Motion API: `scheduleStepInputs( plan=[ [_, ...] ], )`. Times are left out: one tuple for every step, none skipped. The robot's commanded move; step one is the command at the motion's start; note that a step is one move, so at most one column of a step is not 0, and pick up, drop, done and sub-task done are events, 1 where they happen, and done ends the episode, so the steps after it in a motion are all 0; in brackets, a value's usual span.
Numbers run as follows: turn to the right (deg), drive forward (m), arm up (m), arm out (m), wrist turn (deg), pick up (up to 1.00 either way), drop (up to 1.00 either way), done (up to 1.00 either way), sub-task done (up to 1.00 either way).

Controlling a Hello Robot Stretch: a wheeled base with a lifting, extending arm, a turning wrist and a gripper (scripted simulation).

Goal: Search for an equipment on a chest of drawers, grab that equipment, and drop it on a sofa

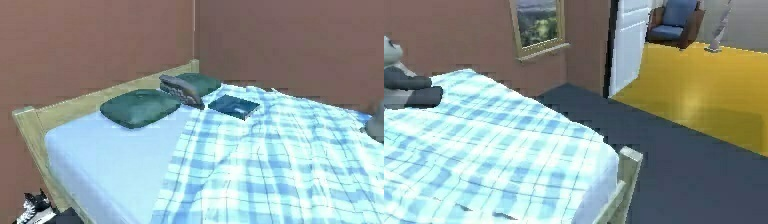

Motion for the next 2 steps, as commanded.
scheduleStepInputs(
  plan=[
    [-45.0, 0.0, 0.0, 0.0, 0.0, 0.0, 0.0, 0.0, 0.0],
    [-12.0, 0.0, 0.0, 0.0, 0.0, 0.0, 0.0, 0.0, 0.0]
  ],
)
